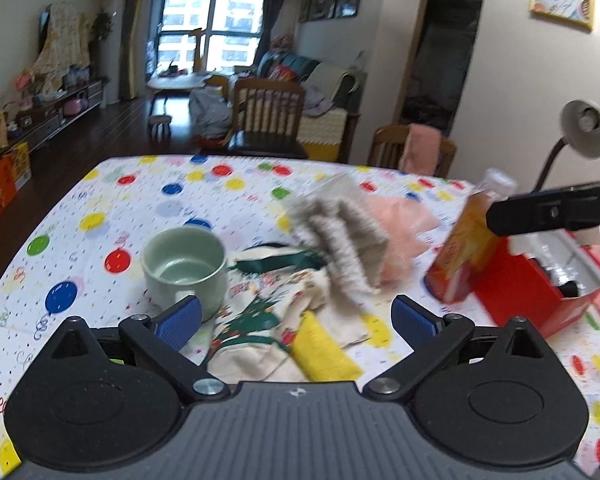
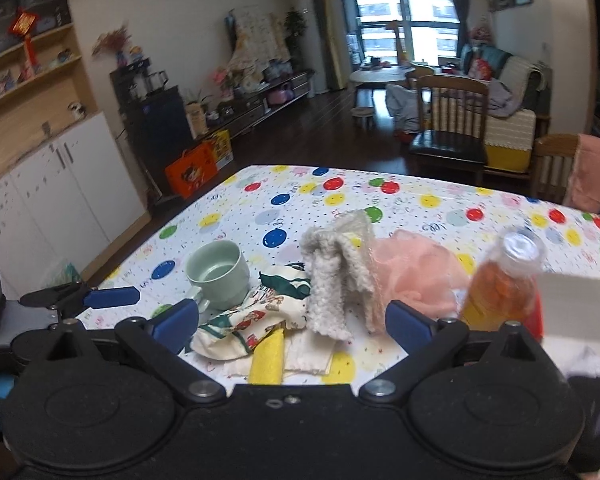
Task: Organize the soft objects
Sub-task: 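Grasp the Christmas-print cloth bag with the left gripper while the right grasps the grey towel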
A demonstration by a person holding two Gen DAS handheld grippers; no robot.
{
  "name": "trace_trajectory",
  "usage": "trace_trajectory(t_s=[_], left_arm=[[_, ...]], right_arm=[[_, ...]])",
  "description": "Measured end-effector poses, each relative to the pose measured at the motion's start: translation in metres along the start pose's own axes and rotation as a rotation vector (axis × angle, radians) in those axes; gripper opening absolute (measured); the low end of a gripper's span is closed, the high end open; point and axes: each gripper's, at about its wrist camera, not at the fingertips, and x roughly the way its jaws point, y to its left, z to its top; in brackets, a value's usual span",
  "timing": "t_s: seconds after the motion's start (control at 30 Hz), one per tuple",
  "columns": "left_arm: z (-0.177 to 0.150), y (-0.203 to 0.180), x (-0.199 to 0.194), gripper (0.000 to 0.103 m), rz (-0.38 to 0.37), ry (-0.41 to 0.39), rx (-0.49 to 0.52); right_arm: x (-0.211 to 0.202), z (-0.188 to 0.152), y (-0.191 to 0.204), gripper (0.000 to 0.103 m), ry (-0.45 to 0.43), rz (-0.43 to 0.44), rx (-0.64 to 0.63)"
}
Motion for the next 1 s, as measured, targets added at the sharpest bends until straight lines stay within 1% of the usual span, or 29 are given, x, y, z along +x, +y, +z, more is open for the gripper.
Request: trace_trajectory(t_s=[0.27,0.33,0.5,0.6,0.73,0.77,0.93,1.0], left_arm=[[-0.011,0.014,0.043,0.102,0.057,0.073,-0.018],[-0.013,0.016,0.051,0.102,0.089,0.083,-0.019],[-0.017,0.025,0.071,0.102,0.11,0.121,-0.046],[-0.019,0.029,0.079,0.102,0.107,0.139,-0.072],[-0.022,0.032,0.088,0.101,0.098,0.155,-0.092],[-0.023,0.034,0.09,0.101,0.098,0.16,-0.1],[-0.027,0.04,0.1,0.1,0.082,0.187,-0.147],[-0.029,0.042,0.104,0.096,0.065,0.202,-0.165]], right_arm=[[0.063,0.019,-0.001,0.094,0.05,0.018,-0.093],[0.078,0.025,-0.001,0.092,0.059,0.021,-0.114],[0.115,0.042,-0.004,0.09,0.061,-0.002,-0.16],[0.136,0.047,-0.009,0.086,0.083,-0.015,-0.169],[0.156,0.046,-0.013,0.084,0.119,-0.026,-0.18],[0.162,0.045,-0.014,0.082,0.13,-0.028,-0.178],[0.176,0.039,-0.019,0.076,0.173,-0.042,-0.169],[0.18,0.037,-0.019,0.073,0.181,-0.044,-0.166]])
